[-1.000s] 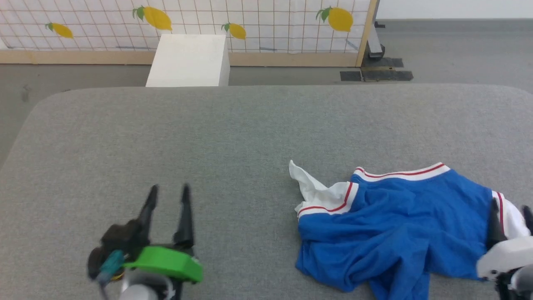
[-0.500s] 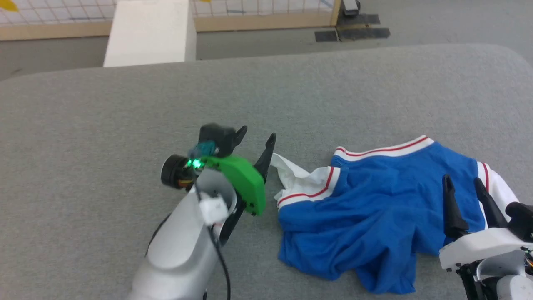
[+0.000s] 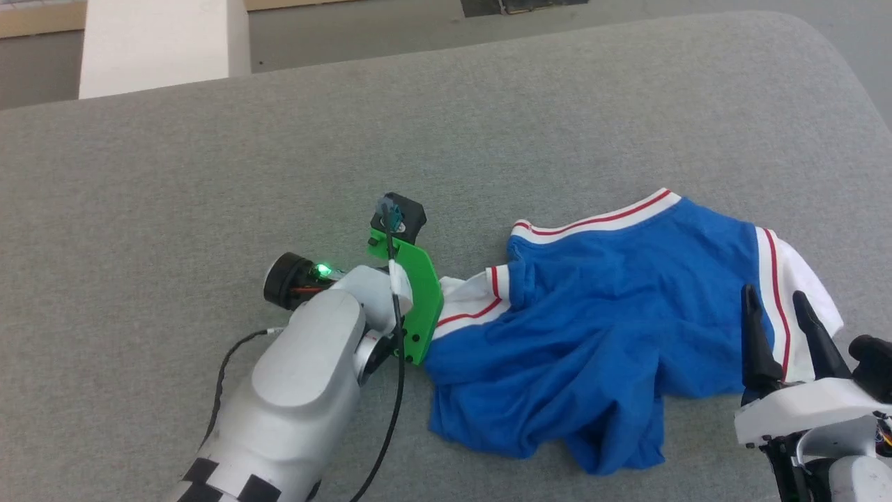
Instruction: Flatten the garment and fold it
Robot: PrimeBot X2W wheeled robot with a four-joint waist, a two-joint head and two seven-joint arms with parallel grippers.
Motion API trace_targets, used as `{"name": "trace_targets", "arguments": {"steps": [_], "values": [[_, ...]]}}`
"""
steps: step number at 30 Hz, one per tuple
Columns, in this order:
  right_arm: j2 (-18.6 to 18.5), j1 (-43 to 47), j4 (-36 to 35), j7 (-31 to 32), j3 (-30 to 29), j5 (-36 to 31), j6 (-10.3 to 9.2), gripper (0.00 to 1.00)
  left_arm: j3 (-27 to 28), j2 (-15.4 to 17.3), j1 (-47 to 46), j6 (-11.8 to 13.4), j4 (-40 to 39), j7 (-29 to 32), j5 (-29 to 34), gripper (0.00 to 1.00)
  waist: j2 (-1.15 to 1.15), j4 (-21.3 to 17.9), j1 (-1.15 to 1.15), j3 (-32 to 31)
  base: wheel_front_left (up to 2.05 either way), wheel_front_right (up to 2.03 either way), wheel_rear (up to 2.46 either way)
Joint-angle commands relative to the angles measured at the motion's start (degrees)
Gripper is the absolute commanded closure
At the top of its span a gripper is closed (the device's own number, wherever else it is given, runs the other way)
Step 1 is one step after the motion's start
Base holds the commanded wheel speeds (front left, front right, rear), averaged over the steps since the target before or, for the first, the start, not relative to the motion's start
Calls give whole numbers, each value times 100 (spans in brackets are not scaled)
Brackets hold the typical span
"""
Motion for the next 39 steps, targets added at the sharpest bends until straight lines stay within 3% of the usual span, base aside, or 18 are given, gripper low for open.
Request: {"name": "trace_targets", "arguments": {"steps": [1, 4, 5, 6, 12, 22, 30, 39], "values": [[0, -85, 24, -54, 5, 69, -9, 0, -86, 105, 170, -58, 132, 210, -37, 0, -1, -16, 0, 0, 0, 0, 0], [0, -104, 37, -61, 6, 70, -9, 0, -167, 143, 278, -130, 70, 433, -89, 0, -1, 8, 0, -25, 0, 0, 0], [0, -109, 35, -59, 6, 63, -9, 0, -195, 153, 301, -157, 24, 470, -104, 9, -1, 27, 0, -35, 0, 0, 0], [0, -112, 34, -54, 4, 54, -9, 0, -209, 165, 311, -168, -30, 450, -103, 100, -1, 40, 0, -42, 0, 0, 0], [0, -97, 19, 10, -4, -13, -9, 0, -121, 264, 435, -30, -367, -125, -91, 100, -1, 178, 0, -242, 0, 0, 0], [0, 86, -171, 30, -150, -144, -9, 0, 922, 503, 1618, 713, -1359, -1627, -707, 100, -1, 528, 0, -837, 0, 0, 0], [0, 86, -260, -8, -218, -304, -9, 0, 1388, 940, 3031, 1139, -2410, -1797, -1000, 100, -1, 835, 0, -934, 0, 0, 0], [0, -755, 334, 223, -727, -598, -9, 0, 1592, 976, 3473, 1394, -3033, -1777, -1183, 100, -1, 1091, 0, -695, 0, 0, 0]]}}
